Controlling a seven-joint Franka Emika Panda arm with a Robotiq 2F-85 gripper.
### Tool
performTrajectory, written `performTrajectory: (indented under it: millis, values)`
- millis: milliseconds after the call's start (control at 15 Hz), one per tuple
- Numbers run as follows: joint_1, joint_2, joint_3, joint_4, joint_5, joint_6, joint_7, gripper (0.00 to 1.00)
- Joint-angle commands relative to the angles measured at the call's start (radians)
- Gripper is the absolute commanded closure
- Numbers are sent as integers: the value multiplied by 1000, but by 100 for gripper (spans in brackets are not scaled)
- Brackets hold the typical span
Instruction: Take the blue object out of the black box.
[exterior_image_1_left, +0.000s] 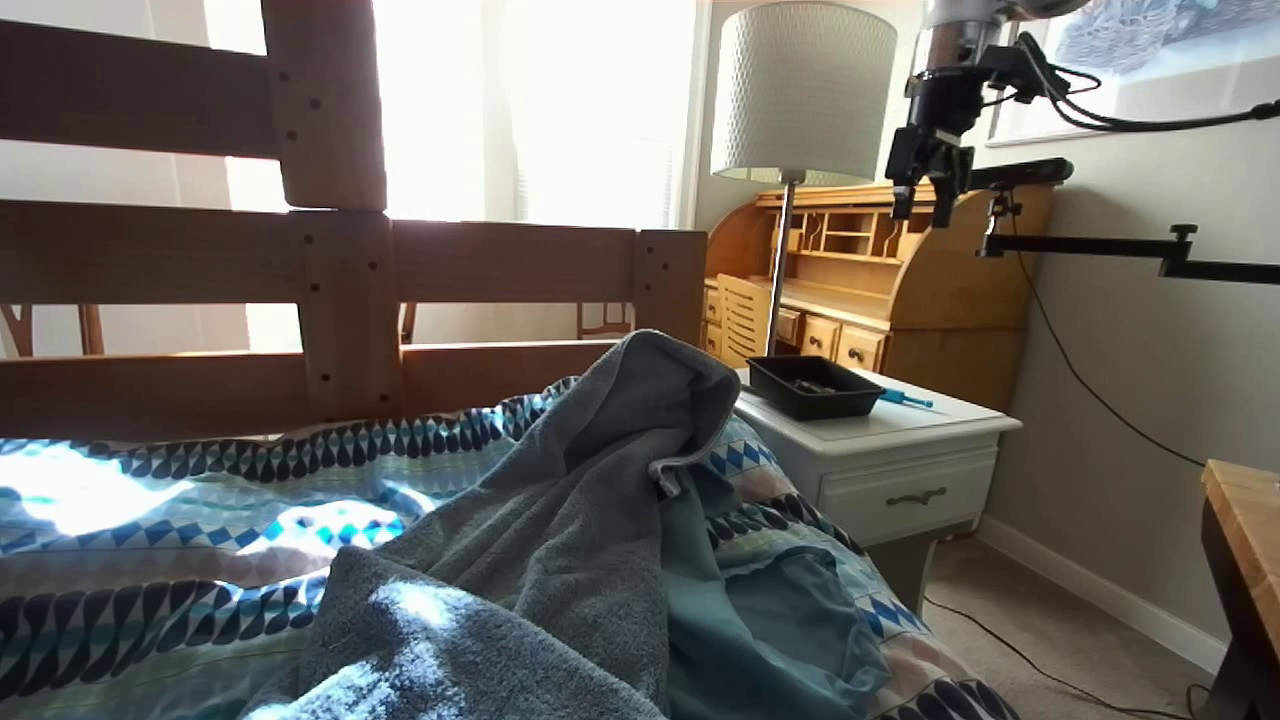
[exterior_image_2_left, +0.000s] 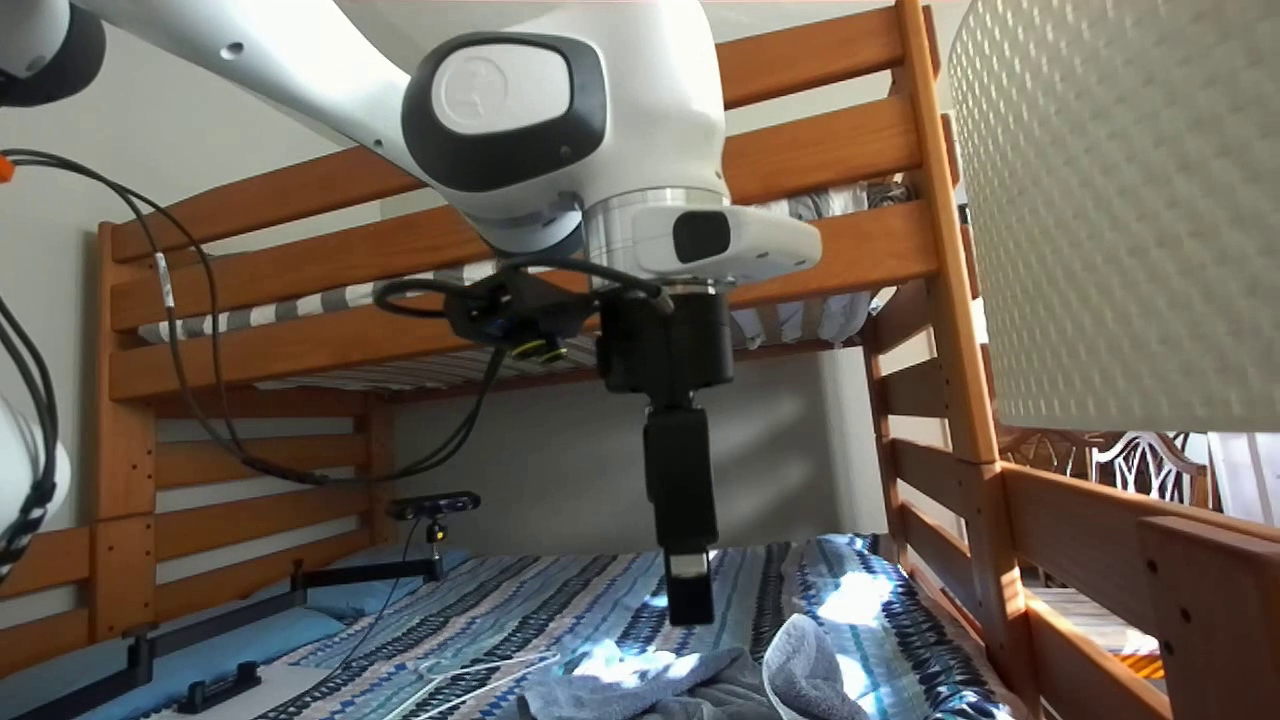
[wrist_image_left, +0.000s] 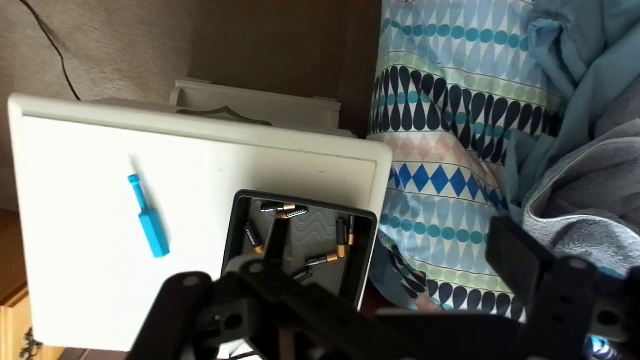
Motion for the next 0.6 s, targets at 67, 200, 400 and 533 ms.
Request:
performTrajectory:
  millis: [67,200,400,533]
  values:
    - [-29,-5,15,2,10,-5,-44,0]
    - [-26,-6,15,1,10,-7,-50,0]
    - [-24,-6,15,1,10,-7,-50,0]
    - [-24,-6,15,1,10,-7,-50,0]
